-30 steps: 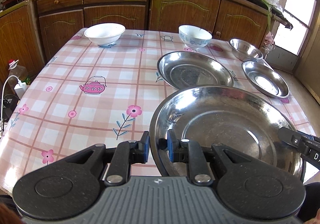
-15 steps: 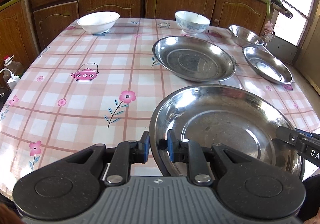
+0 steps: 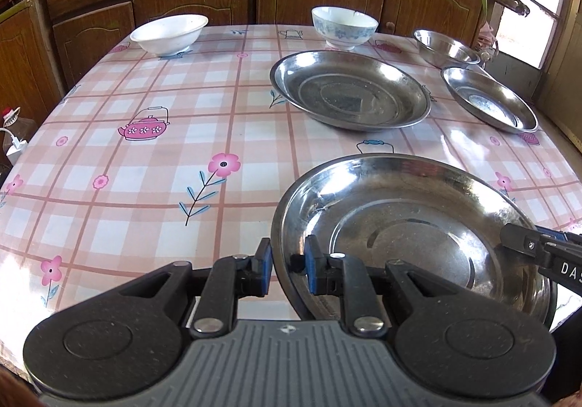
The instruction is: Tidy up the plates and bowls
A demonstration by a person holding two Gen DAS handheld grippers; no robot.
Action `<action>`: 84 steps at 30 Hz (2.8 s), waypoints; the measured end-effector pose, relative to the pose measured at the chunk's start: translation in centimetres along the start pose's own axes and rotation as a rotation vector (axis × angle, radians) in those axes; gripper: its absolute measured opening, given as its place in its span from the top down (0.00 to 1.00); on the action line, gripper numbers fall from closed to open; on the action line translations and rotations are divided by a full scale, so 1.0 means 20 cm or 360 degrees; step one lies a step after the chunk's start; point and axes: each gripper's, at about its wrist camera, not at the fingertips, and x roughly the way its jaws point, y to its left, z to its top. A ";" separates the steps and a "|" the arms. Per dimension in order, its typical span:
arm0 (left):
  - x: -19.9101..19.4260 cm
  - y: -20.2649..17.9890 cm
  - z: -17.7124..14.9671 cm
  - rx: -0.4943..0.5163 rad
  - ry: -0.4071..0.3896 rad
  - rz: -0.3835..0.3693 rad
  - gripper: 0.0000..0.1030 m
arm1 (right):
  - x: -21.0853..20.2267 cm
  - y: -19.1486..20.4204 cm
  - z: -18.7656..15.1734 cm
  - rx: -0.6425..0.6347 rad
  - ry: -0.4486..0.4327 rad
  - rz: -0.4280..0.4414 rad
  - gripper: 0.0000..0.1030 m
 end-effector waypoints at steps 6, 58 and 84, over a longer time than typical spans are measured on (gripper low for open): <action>0.02 0.00 0.00 0.0013 -0.0007 0.0008 0.80 | 0.03 0.00 -0.01 -0.0007 0.0005 -0.0008 0.77; -0.14 -0.04 0.17 -0.0031 -0.0087 0.0018 0.24 | -0.15 -0.14 0.12 0.0143 -0.0169 -0.0130 0.31; -0.16 -0.33 0.34 0.0078 -0.0102 -0.0143 0.23 | -0.22 -0.30 0.31 0.0117 -0.0256 -0.0231 0.23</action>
